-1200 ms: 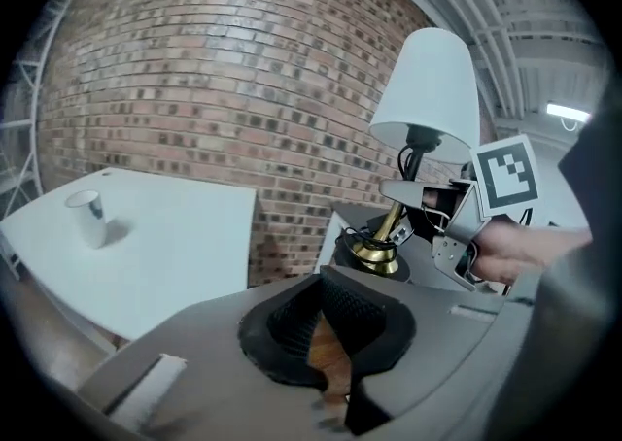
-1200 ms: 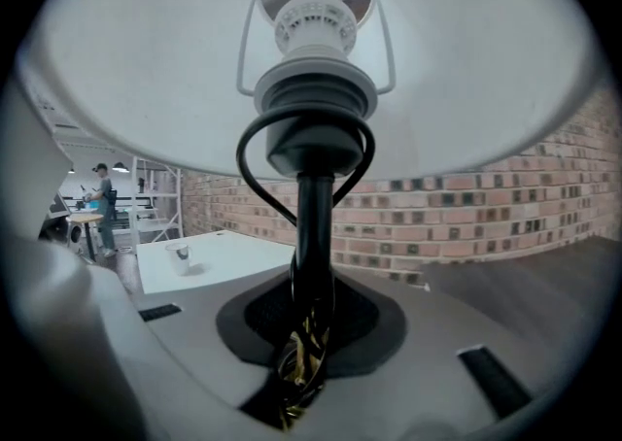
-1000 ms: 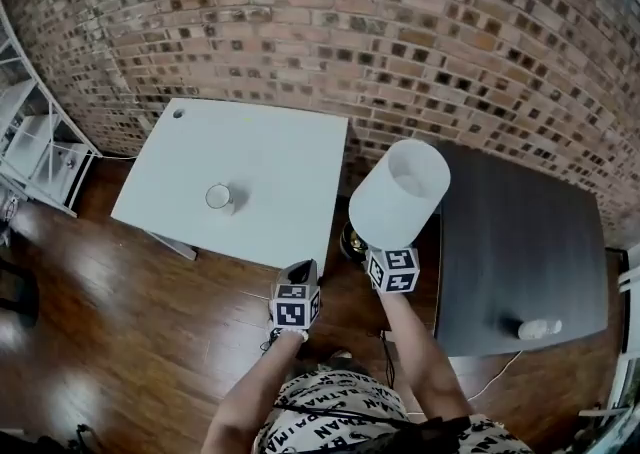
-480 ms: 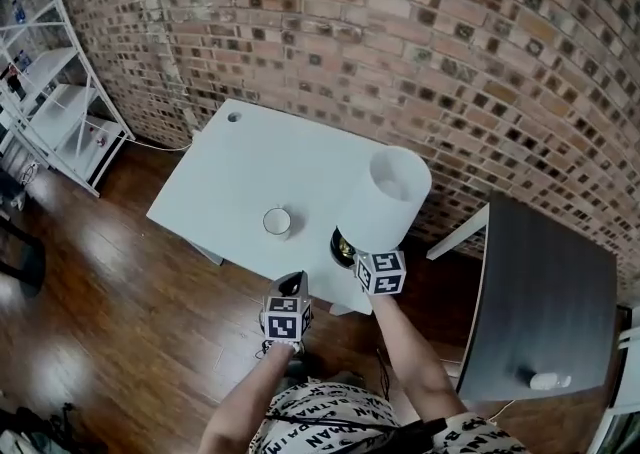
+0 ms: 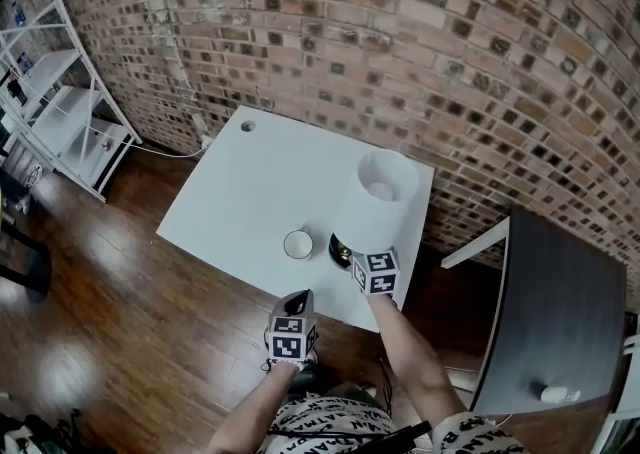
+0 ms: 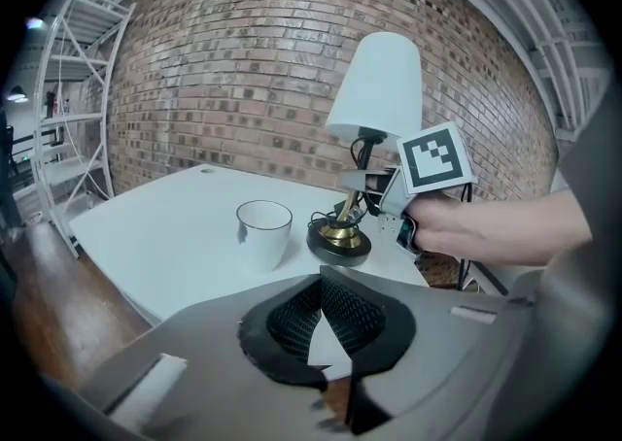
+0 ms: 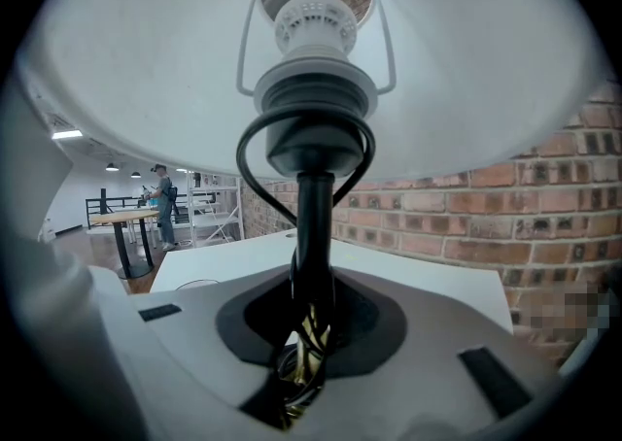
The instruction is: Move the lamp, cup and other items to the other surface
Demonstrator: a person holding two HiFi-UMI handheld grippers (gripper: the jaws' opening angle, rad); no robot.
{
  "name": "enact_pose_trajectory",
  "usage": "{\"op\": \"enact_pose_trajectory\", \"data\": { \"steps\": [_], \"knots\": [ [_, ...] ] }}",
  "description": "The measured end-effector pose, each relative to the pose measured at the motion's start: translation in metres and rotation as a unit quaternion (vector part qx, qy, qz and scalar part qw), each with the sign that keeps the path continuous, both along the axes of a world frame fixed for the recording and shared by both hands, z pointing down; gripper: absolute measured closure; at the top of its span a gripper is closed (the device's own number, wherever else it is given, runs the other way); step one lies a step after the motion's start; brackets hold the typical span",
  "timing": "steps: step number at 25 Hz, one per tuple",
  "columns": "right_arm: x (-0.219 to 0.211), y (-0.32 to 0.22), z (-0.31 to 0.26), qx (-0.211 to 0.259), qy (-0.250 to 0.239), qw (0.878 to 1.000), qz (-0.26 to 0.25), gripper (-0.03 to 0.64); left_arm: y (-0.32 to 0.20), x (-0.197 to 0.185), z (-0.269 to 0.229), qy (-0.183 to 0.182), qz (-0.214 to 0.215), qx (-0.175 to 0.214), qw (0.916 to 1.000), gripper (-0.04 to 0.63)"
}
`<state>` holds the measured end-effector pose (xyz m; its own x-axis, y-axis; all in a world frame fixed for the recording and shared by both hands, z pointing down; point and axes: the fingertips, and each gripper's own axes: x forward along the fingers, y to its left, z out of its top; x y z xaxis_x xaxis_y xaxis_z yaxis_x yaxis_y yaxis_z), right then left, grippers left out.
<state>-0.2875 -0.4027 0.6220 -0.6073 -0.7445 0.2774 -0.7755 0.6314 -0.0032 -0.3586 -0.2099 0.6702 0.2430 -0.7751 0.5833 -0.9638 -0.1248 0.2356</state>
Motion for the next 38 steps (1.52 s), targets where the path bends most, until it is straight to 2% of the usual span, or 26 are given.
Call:
{"op": "enact_pose_trajectory", "data": {
  "steps": [9, 15, 22, 25, 26, 28, 30, 31, 33, 38],
  "knots": [
    [-0.016, -0.016, 0.011, -0.008, -0.005, 1.000, 0.002, 0.554, -0.013, -0.006, 0.004, 0.004, 0.005, -0.004, 1.0000, 0.595],
    [-0.020, -0.004, 0.013, 0.012, 0.000, 1.000, -0.019, 0.552, -0.014, -0.005, 0.006, 0.007, 0.001, -0.006, 1.0000, 0.595],
    [-0.017, -0.001, 0.014, 0.014, -0.018, 1.000, -0.008, 0.537, -0.009, 0.004, 0.008, 0.007, 0.002, -0.010, 0.9999, 0.595],
    [-0.016, 0.001, 0.012, 0.011, -0.036, 0.999, -0.002, 0.513, -0.006, 0.004, 0.007, 0.007, -0.001, -0.009, 0.9999, 0.595],
    [-0.016, 0.002, 0.012, 0.009, -0.038, 0.999, -0.002, 0.470, -0.005, 0.004, 0.006, 0.007, -0.003, -0.009, 0.9999, 0.595],
    [-0.013, 0.003, 0.012, 0.008, -0.036, 0.999, 0.003, 0.457, -0.003, 0.002, 0.006, 0.007, -0.007, -0.010, 0.9999, 0.595],
    [-0.008, 0.004, 0.016, 0.003, -0.028, 1.000, 0.009, 0.382, -0.002, 0.001, 0.005, 0.007, -0.011, -0.009, 0.9999, 0.595],
    [-0.005, 0.006, 0.019, -0.003, -0.023, 1.000, 0.010, 0.379, -0.001, 0.000, 0.004, 0.007, -0.012, -0.008, 0.9999, 0.595],
    [0.004, 0.015, 0.026, -0.019, -0.014, 1.000, 0.010, 0.324, -0.001, -0.001, 0.002, 0.008, -0.017, -0.004, 0.9998, 0.595],
    [0.040, 0.060, 0.026, -0.058, -0.023, 0.998, 0.017, 0.314, -0.003, 0.007, -0.002, 0.015, -0.017, 0.007, 0.9997, 0.595]
  ]
}}
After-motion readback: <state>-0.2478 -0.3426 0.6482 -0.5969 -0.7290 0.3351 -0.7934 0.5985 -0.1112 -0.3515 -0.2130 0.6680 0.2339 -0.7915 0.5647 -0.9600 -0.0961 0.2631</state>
